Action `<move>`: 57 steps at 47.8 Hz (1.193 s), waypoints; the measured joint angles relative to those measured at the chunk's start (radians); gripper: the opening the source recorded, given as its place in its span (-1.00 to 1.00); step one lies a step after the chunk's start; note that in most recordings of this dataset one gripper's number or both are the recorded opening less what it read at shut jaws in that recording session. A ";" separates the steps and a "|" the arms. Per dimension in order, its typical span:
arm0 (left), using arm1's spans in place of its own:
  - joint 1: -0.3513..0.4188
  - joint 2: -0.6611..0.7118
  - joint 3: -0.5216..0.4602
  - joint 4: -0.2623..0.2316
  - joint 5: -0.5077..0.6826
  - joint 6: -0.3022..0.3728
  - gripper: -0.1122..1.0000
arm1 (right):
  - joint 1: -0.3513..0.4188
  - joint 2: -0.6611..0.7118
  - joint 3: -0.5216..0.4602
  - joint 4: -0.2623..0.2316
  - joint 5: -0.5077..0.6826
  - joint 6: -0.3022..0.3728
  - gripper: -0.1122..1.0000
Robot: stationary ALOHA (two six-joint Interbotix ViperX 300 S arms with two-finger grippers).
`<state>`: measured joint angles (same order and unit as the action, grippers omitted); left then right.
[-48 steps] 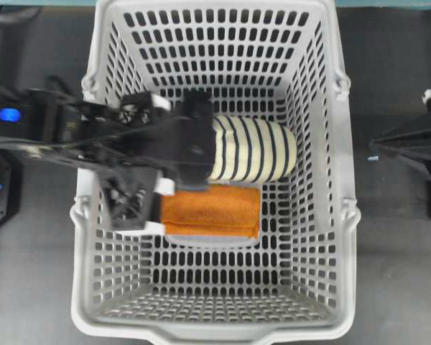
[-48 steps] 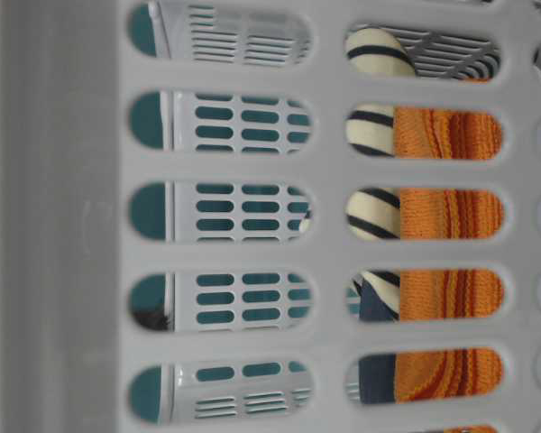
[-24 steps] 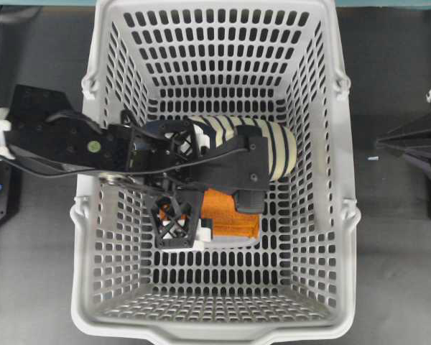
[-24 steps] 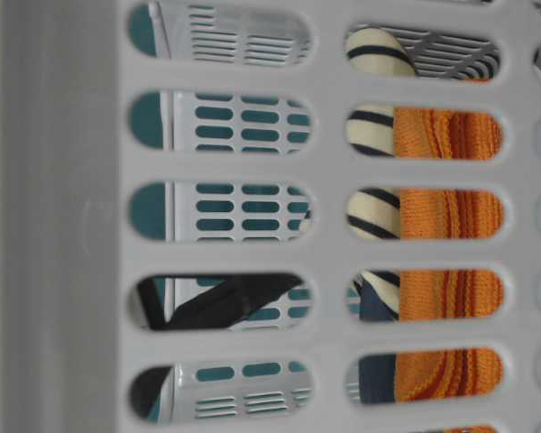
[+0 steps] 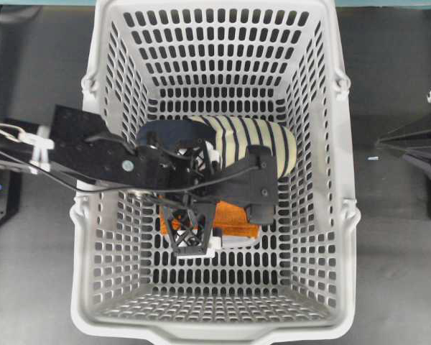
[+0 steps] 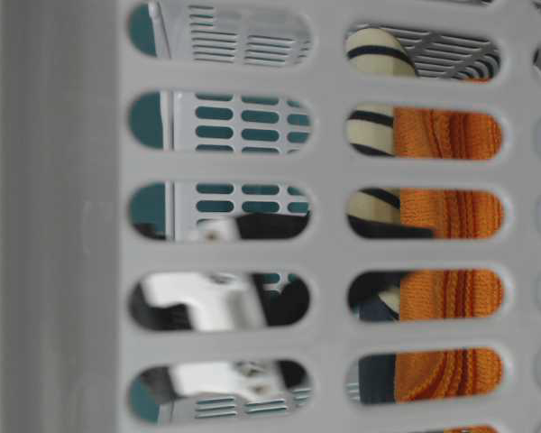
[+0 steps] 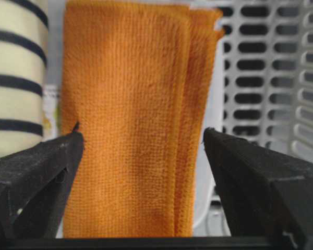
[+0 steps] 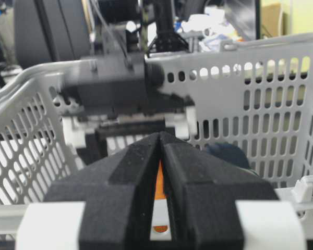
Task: Pick up the orange cloth from the shopping basket with the left arm.
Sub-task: 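Close the left gripper on the edge of the orange cloth, then lift the gripped orange cloth upward out of the basket with the left gripper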
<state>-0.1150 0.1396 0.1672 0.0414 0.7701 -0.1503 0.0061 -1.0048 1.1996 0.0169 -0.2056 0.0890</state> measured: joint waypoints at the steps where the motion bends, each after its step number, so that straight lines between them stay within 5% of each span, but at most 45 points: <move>1: 0.000 0.003 0.003 0.000 0.000 0.000 0.82 | 0.000 -0.002 0.002 0.000 0.000 0.002 -0.80; 22: -0.006 0.014 0.069 -0.002 -0.063 -0.005 0.73 | 0.000 -0.005 0.011 0.000 0.002 0.002 -0.80; 27: -0.005 0.014 0.072 0.000 -0.064 -0.003 0.52 | 0.000 -0.005 0.012 0.002 0.002 0.002 -0.80; 41: 0.002 -0.006 0.071 0.000 -0.060 0.017 -0.59 | 0.000 -0.011 0.014 0.002 0.002 0.002 -0.80; 57: 0.002 -0.074 -0.055 0.000 0.028 0.021 -0.60 | 0.000 -0.025 0.014 0.002 0.002 0.000 -0.80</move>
<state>-0.1135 0.0660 0.1120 0.0414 0.7977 -0.1289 0.0061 -1.0293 1.2134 0.0184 -0.2040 0.0890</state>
